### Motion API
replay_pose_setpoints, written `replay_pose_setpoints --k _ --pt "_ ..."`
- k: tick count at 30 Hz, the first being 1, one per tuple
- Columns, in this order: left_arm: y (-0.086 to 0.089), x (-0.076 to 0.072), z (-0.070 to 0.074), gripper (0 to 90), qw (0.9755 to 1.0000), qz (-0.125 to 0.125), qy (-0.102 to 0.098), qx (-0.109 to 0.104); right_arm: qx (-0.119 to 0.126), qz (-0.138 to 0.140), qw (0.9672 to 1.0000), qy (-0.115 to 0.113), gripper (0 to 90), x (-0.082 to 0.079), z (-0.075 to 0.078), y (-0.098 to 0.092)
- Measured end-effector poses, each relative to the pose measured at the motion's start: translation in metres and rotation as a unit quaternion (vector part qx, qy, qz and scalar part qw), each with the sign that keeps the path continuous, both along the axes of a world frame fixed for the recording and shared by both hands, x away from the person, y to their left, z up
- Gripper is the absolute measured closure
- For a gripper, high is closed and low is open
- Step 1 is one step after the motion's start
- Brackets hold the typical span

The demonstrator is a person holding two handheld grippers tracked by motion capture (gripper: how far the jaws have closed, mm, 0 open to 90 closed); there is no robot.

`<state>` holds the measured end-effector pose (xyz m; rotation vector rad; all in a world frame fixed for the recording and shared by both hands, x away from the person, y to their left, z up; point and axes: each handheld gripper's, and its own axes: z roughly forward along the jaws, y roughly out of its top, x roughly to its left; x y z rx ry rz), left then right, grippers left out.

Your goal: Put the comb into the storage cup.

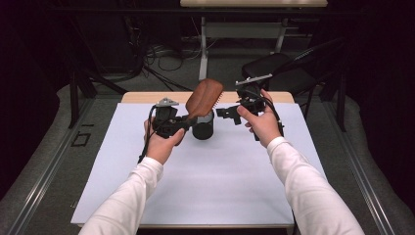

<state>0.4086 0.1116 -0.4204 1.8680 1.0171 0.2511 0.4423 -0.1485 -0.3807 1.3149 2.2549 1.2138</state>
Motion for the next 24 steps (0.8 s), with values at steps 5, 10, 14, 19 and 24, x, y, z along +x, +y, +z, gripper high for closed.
replay_pose_setpoints --k 5,10,14,19,24 --pt "-0.002 0.0 -0.002 71.5 1.0 -0.001 0.0 -0.001 0.012 -0.005 0.9999 0.006 0.0 0.002 0.002 0.0" --pt "-0.005 0.0 -0.003 71.5 1.0 -0.004 -0.003 -0.002 0.036 -0.012 0.999 0.023 0.0 0.005 0.002 0.0" --pt "-0.008 -0.001 -0.004 71.5 1.0 -0.006 -0.004 -0.007 0.057 -0.013 0.9979 0.028 0.0 0.006 0.004 -0.001" --pt "-0.01 -0.002 -0.004 71.6 0.9999 -0.008 -0.004 -0.008 0.057 -0.019 0.9979 0.024 0.4 0.007 0.004 0.0" --pt "-0.012 -0.002 -0.005 71.5 0.9999 -0.011 -0.005 -0.011 0.064 -0.018 0.9973 0.03 0.4 0.009 0.002 0.004"
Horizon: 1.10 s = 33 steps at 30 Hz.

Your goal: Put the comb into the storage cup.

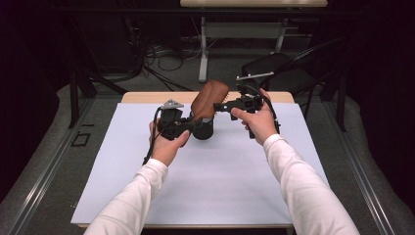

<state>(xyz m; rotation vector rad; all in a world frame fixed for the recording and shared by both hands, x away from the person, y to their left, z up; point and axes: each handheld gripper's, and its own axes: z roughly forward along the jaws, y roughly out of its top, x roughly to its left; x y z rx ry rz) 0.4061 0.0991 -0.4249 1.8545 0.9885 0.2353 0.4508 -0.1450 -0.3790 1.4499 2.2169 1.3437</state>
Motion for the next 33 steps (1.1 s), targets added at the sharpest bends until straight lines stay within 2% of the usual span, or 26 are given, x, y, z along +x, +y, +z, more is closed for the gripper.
replay_pose_setpoints --k 14,33 --pt "-0.006 -0.004 0.001 71.5 0.9999 -0.01 -0.003 -0.006 0.043 -0.002 0.9988 0.024 1.5 0.007 -0.003 0.004" --pt "-0.015 -0.007 0.003 71.5 0.9997 -0.021 -0.011 -0.01 0.064 -0.003 0.9972 0.039 2.5 0.011 -0.008 0.005"
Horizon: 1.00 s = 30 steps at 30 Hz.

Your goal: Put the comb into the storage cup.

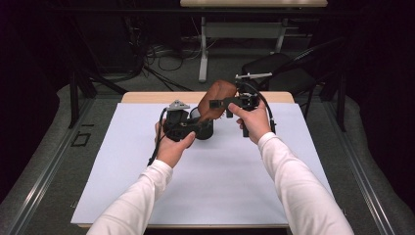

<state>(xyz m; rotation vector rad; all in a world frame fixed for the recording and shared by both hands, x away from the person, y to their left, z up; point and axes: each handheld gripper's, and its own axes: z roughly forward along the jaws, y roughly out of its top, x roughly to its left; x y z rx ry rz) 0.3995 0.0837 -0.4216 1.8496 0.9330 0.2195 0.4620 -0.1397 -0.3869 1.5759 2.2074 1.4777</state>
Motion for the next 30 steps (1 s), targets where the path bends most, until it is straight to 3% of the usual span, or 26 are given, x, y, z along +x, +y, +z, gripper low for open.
replay_pose_setpoints --k 13,30 --pt "-0.006 -0.003 0.001 71.5 1.0 -0.009 -0.002 0.002 0.002 0.006 1.0 0.006 2.9 0.002 -0.004 0.003" --pt "-0.01 -0.005 0.001 71.5 0.9999 -0.014 -0.003 0.002 0.022 0.009 0.9995 0.019 3.0 0.006 -0.012 0.003"
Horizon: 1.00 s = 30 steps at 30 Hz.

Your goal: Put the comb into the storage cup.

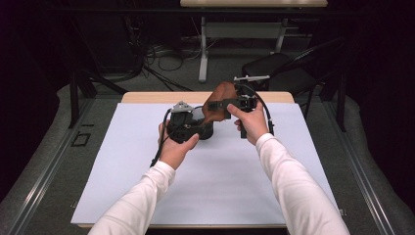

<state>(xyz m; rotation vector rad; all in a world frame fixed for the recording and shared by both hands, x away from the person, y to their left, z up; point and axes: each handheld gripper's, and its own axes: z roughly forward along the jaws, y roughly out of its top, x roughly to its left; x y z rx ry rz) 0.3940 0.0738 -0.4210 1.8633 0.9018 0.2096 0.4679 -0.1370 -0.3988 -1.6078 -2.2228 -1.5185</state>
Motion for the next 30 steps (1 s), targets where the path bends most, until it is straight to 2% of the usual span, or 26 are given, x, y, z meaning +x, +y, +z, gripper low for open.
replay_pose_setpoints --k 21,27,30 --pt "0.001 0.003 -0.007 71.5 1.0 0.0 0.004 0.006 0.03 -0.006 0.9995 0.008 6.0 0.002 -0.005 -0.003" --pt "0.001 0.004 -0.011 71.7 0.9999 0.0 0.004 0.012 0.043 -0.011 0.9989 0.012 12.9 0.003 -0.007 -0.008" --pt "0.001 0.004 -0.013 71.8 0.9999 0.001 0.005 0.014 0.04 -0.012 0.999 0.014 13.9 0.003 -0.008 -0.008"
